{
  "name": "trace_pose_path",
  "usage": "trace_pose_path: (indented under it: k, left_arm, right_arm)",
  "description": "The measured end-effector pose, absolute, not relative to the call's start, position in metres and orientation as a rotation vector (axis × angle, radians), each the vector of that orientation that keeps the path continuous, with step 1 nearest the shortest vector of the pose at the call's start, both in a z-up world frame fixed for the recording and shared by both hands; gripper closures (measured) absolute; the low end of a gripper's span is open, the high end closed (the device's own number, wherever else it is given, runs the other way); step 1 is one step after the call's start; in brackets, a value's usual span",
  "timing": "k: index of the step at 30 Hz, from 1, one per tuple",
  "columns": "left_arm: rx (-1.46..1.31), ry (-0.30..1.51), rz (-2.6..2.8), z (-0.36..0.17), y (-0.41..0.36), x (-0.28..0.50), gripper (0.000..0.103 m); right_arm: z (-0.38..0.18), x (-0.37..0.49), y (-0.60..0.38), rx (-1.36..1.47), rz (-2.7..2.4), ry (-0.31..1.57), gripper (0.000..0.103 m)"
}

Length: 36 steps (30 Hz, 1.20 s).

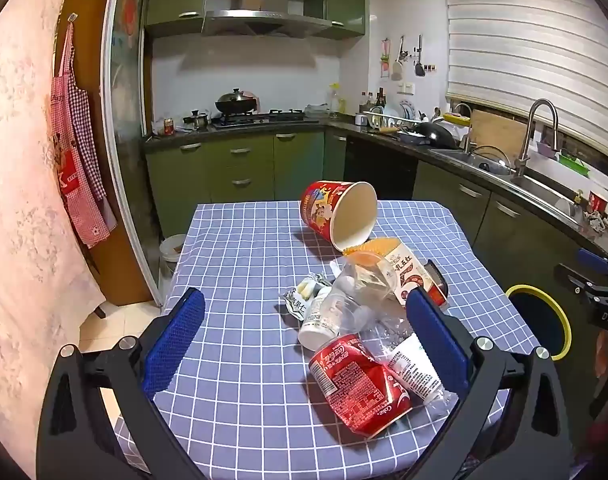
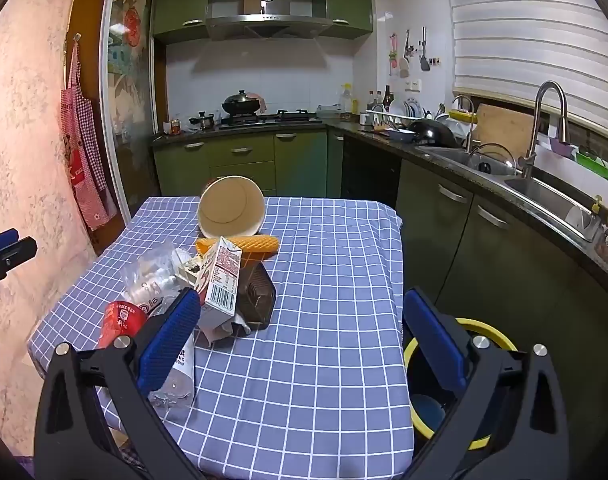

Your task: Collect trash

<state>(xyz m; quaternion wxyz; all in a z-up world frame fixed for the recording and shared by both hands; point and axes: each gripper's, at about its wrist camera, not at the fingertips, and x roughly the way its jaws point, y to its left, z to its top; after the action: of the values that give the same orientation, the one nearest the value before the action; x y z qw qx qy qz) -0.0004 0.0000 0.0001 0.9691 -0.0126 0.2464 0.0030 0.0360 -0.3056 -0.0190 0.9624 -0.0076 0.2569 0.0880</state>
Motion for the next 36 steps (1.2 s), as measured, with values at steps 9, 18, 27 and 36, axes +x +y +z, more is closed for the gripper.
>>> trace_pose_path:
  k: [9,18,27,36]
  left_arm:
    - [-0.004,0.507,-0.002,0.0,-0.002,-0.001,0.004]
    - [0.01,0.52,-0.007,0.001,-0.009,0.005,0.004]
    - [0.013,0.523,-0.011,0.001,-0.009,0.006,0.004]
    - [0.009,0.521,-0.013,0.0,-0.011,0.007,0.004]
  right_arm:
    - [-0.022,0.038,-0.306,-0.018,0.177,0.522,0.006]
    - [-0.028,0.039,-0.304,-0.02,0.178,0.519,0.006]
    - [-0.029,0.043,-0.305,-0.016,0.18,0.531,0.006]
    - [-0.036,0.046,-0.3,-0.014,0.181,0.541,0.006]
